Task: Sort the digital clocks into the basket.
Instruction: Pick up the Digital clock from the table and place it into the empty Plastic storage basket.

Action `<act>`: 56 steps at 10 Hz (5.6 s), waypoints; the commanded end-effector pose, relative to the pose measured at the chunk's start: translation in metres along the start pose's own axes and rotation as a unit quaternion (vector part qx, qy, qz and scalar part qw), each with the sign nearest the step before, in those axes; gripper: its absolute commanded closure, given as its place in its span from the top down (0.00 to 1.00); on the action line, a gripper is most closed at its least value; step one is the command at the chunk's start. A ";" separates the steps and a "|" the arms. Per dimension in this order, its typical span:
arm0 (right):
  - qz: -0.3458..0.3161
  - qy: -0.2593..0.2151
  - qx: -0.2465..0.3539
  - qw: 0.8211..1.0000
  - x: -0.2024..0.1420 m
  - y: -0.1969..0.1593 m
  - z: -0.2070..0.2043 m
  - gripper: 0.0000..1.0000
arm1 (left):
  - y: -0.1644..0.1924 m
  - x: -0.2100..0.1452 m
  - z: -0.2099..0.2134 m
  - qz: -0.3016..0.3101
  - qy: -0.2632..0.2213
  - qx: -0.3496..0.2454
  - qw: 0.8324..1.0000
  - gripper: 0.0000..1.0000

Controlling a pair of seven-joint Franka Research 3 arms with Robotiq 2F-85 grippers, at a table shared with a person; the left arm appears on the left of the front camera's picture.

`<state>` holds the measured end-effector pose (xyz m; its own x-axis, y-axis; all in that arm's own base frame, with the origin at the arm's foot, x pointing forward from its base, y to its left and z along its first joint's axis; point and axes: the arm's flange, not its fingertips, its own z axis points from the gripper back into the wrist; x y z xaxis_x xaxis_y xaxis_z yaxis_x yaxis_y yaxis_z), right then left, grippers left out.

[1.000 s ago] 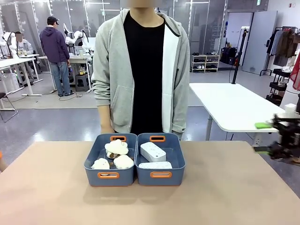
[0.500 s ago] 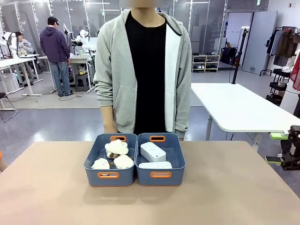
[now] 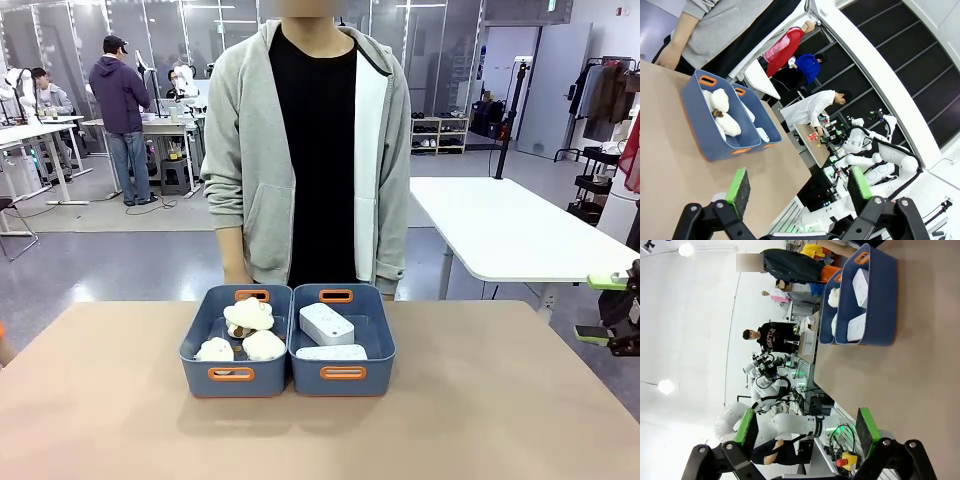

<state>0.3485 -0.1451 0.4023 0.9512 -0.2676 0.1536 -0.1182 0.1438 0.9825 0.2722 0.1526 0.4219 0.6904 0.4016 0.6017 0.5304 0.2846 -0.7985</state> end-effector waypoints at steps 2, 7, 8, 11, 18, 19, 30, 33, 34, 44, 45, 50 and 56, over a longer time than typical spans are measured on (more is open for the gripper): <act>0.001 0.004 0.000 1.000 -0.003 0.001 0.001 1.00 | -0.003 0.001 0.000 -0.006 -0.003 -0.008 1.000 1.00; 0.001 0.004 0.000 1.000 -0.003 0.001 0.001 1.00 | -0.003 0.001 0.000 -0.006 -0.003 -0.008 1.000 1.00; 0.001 0.004 0.000 1.000 -0.003 0.001 0.001 1.00 | -0.003 0.001 0.000 -0.006 -0.003 -0.008 1.000 1.00; 0.001 0.004 0.000 1.000 -0.003 0.001 0.001 1.00 | -0.003 0.001 0.000 -0.006 -0.003 -0.008 1.000 1.00; 0.001 0.004 0.000 1.000 -0.003 0.001 0.001 1.00 | -0.003 0.001 0.000 -0.006 -0.003 -0.008 1.000 1.00; 0.001 0.004 0.000 1.000 -0.003 0.001 0.001 1.00 | -0.003 0.001 0.000 -0.006 -0.003 -0.008 1.000 1.00; 0.001 0.004 0.000 1.000 -0.003 0.001 0.001 1.00 | -0.003 0.001 0.000 -0.006 -0.003 -0.008 1.000 1.00; 0.001 0.004 0.000 1.000 -0.003 0.001 0.001 1.00 | -0.003 0.001 0.000 -0.006 -0.003 -0.008 1.000 1.00; 0.001 0.004 0.000 1.000 -0.003 0.001 0.001 1.00 | -0.003 0.001 0.000 -0.006 -0.003 -0.008 1.000 1.00; 0.001 0.004 0.000 1.000 -0.003 0.001 0.001 1.00 | -0.003 0.001 0.000 -0.006 -0.003 -0.008 1.000 1.00; 0.001 0.004 0.000 1.000 -0.003 0.001 0.001 1.00 | -0.003 0.001 0.000 -0.006 -0.003 -0.008 1.000 1.00; 0.001 0.004 0.000 1.000 -0.003 0.001 0.001 1.00 | -0.003 0.001 0.000 -0.006 -0.003 -0.008 1.000 1.00; 0.001 0.004 0.000 1.000 -0.003 0.001 0.001 1.00 | -0.003 0.001 0.000 -0.006 -0.003 -0.008 1.000 1.00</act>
<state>0.3484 -0.1450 0.4021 0.9514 -0.2672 0.1530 -0.1178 0.1432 0.9827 0.2722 0.1526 0.4219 0.6904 0.4015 0.6017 0.5304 0.2846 -0.7985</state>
